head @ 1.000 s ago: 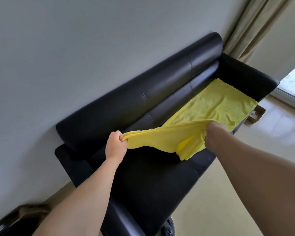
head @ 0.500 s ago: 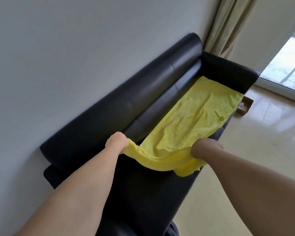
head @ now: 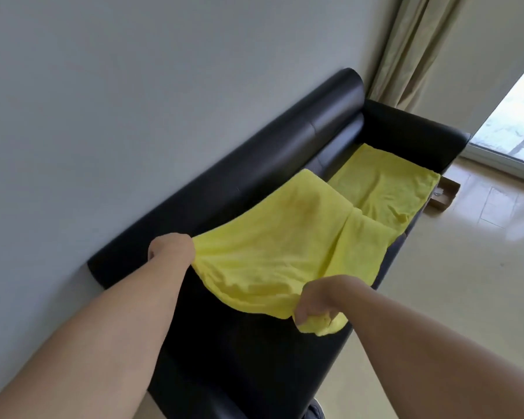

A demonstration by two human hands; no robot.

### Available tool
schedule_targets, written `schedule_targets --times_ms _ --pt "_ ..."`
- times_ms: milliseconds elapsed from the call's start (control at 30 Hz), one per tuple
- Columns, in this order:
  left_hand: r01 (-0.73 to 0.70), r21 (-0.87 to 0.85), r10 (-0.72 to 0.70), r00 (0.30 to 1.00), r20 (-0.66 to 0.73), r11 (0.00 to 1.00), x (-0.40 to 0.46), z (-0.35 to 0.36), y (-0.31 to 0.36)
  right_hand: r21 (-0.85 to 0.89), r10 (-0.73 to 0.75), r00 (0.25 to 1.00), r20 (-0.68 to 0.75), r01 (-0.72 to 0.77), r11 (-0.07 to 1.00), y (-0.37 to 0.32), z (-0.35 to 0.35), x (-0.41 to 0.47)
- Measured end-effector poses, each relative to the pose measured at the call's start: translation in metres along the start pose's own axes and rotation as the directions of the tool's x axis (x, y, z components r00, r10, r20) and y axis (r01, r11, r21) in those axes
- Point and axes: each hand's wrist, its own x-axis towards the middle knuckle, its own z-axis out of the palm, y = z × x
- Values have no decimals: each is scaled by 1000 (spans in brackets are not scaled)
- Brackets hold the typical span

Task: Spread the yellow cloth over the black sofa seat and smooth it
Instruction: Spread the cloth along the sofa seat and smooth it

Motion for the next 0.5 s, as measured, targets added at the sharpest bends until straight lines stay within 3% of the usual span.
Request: schedule_targets --times_ms 233,400,500 --pt "125 -114 -129 991 -27 986 -9 -8 -11 -146 50 990 -134 -70 987 -8 -14 -16" --pt "82 -410 -80 997 22 909 -7 2 23 -237 172 975 -138 -201 951 9 -22 -18" --pt "-24 -632 -54 993 -103 774 -1 -4 40 -254 207 918 -339 -301 919 29 -42 -21"
